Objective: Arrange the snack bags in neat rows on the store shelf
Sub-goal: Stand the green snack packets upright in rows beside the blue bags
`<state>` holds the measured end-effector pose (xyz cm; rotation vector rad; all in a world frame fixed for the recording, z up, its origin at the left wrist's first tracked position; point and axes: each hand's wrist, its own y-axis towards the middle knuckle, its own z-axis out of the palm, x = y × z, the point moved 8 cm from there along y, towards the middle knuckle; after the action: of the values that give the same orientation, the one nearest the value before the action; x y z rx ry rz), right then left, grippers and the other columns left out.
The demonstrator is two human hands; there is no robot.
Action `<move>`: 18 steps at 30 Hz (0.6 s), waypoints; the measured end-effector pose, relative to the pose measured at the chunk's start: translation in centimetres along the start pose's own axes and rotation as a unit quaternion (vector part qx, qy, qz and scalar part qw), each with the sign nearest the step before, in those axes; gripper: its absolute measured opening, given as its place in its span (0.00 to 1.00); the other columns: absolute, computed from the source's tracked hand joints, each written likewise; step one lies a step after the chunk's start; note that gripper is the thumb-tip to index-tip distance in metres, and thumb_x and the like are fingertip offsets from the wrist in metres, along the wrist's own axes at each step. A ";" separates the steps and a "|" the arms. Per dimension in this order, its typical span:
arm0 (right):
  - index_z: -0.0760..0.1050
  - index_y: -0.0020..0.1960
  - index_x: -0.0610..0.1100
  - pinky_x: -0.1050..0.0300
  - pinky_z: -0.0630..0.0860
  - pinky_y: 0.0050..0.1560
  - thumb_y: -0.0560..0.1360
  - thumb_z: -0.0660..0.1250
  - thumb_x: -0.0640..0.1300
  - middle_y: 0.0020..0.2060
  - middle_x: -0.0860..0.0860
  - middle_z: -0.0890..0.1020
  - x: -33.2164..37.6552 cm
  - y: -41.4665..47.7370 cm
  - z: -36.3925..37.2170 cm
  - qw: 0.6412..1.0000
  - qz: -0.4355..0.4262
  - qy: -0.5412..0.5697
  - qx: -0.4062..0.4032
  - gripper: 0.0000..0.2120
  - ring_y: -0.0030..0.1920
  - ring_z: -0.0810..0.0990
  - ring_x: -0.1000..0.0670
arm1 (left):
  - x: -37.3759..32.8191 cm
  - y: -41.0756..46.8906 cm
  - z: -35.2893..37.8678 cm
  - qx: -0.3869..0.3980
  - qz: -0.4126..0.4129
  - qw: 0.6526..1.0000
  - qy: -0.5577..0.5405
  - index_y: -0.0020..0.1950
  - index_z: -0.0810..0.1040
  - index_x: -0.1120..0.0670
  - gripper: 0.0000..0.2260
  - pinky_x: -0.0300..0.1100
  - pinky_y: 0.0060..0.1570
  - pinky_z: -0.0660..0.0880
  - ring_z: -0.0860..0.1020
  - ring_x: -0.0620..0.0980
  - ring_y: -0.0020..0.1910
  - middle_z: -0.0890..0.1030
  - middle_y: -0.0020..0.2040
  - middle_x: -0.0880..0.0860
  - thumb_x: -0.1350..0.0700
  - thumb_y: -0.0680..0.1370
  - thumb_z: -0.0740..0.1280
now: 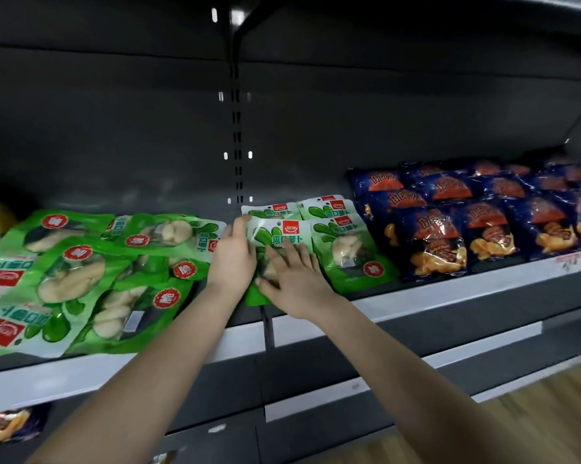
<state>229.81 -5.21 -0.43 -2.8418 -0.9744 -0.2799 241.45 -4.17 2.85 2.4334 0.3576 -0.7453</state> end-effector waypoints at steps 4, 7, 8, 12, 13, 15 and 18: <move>0.44 0.78 0.53 0.41 0.40 0.74 0.78 0.52 0.59 0.77 0.46 0.43 -0.2 0.8 0.2 1.000 0.000 0.010 0.003 0.32 0.76 0.39 0.41 | 0.6 -0.1 0.1 0.013 -0.010 1.000 0.007 0.66 0.69 0.60 0.20 0.49 0.56 0.70 0.73 0.62 0.59 0.77 0.58 0.62 0.65 0.74 0.61; 0.43 0.78 0.53 0.42 0.38 0.74 0.78 0.51 0.59 0.77 0.46 0.43 -0.2 1.2 0.4 1.000 0.004 -0.013 0.005 0.32 0.76 0.39 0.41 | 0.5 -0.2 0.5 0.040 -0.007 0.997 0.062 0.66 0.71 0.59 0.19 0.49 0.61 0.67 0.71 0.61 0.62 0.76 0.62 0.62 0.62 0.75 0.61; 0.42 0.78 0.53 0.42 0.38 0.74 0.78 0.50 0.59 0.77 0.45 0.42 -0.2 1.5 0.4 1.000 0.009 -0.023 0.009 0.32 0.76 0.39 0.40 | 0.5 -0.2 0.5 0.040 -0.003 0.997 0.068 0.66 0.71 0.59 0.19 0.50 0.62 0.67 0.72 0.61 0.62 0.76 0.62 0.61 0.62 0.75 0.61; 0.39 0.78 0.49 0.42 0.37 0.74 0.79 0.48 0.56 0.76 0.42 0.40 0.4 2.4 0.5 0.998 0.038 -0.053 0.021 0.32 0.75 0.37 0.37 | 0.9 -0.2 0.4 0.042 -0.013 0.996 0.073 0.66 0.71 0.59 0.19 0.50 0.61 0.68 0.73 0.62 0.60 0.76 0.62 0.62 0.62 0.75 0.60; 0.39 0.78 0.48 0.41 0.37 0.74 0.79 0.48 0.56 0.76 0.41 0.40 0.5 2.6 0.5 0.997 0.043 -0.060 0.018 0.32 0.75 0.37 0.37 | 1.1 -0.3 0.4 0.043 -0.018 0.996 0.079 0.66 0.71 0.59 0.19 0.49 0.61 0.68 0.74 0.62 0.60 0.76 0.62 0.62 0.62 0.75 0.60; 0.38 0.77 0.47 0.40 0.37 0.74 0.79 0.47 0.55 0.76 0.40 0.40 0.6 3.0 0.5 0.996 0.052 -0.069 0.010 0.32 0.75 0.36 0.38 | 1.4 -0.3 0.3 0.044 -0.028 0.995 0.090 0.66 0.72 0.58 0.19 0.49 0.60 0.68 0.74 0.62 0.59 0.77 0.61 0.61 0.62 0.75 0.60; 0.37 0.77 0.48 0.40 0.36 0.74 0.80 0.46 0.54 0.76 0.41 0.39 0.5 3.6 0.3 0.996 0.053 -0.066 0.011 0.31 0.75 0.36 0.39 | 1.6 -0.2 0.4 0.048 -0.034 0.993 0.098 0.66 0.72 0.58 0.19 0.49 0.62 0.66 0.73 0.62 0.60 0.77 0.61 0.60 0.62 0.75 0.60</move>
<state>232.45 -7.68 -0.80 -2.9115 -0.8383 -0.0702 242.48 -4.07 1.53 2.6052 0.4935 -0.5634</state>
